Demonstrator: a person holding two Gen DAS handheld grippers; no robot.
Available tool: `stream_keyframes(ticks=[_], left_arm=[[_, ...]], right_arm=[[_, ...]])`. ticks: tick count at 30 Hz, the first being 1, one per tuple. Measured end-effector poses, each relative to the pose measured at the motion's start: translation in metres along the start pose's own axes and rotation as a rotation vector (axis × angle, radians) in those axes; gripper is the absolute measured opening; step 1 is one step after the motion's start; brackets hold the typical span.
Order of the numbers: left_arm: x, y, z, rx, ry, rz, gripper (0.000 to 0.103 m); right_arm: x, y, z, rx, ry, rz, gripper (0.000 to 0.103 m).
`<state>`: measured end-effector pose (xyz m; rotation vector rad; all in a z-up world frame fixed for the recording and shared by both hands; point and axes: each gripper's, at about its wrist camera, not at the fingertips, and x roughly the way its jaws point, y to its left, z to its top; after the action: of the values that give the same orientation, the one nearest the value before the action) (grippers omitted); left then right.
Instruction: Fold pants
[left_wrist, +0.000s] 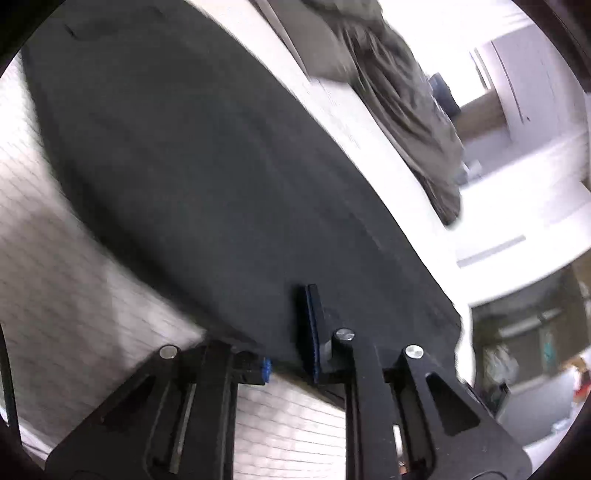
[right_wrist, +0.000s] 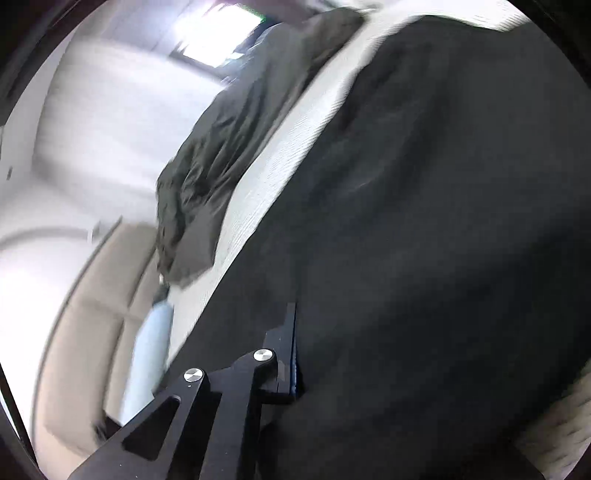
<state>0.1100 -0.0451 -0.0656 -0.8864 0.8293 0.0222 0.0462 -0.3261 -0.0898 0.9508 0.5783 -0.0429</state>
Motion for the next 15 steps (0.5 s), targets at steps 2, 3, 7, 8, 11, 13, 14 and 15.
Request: stream_keyframes(ticks=[2, 3, 7, 8, 11, 13, 14, 15], left_arm=[[-0.011, 0.018, 0.017, -0.007, -0.028, 0.02, 0.014], [-0.014, 0.028, 0.025, -0.024, -0.027, 0.019, 0.014], [-0.032, 0.054, 0.055, -0.037, -0.071, 0.069, 0.013], [-0.037, 0.061, 0.062, -0.034, -0.085, 0.084, 0.013], [-0.045, 0.084, 0.088, -0.021, -0.082, 0.097, 0.013], [-0.052, 0.1, 0.102, -0.014, -0.081, 0.107, 0.012], [-0.055, 0.106, 0.109, -0.005, -0.074, 0.105, 0.012], [-0.059, 0.114, 0.115, -0.004, -0.071, 0.102, 0.012]], right_arm=[[-0.019, -0.017, 0.012, 0.023, -0.028, -0.006, 0.005], [-0.025, -0.023, 0.016, 0.032, -0.032, -0.007, 0.005], [-0.044, -0.048, 0.034, 0.107, -0.005, 0.028, 0.006], [-0.046, -0.05, 0.04, 0.118, 0.004, 0.024, 0.006], [-0.051, -0.055, 0.053, 0.12, 0.017, 0.017, 0.006], [-0.052, -0.057, 0.062, 0.118, 0.03, 0.01, 0.008], [-0.052, -0.059, 0.066, 0.108, 0.063, 0.001, 0.008], [-0.051, -0.058, 0.067, 0.098, 0.082, 0.001, 0.009]])
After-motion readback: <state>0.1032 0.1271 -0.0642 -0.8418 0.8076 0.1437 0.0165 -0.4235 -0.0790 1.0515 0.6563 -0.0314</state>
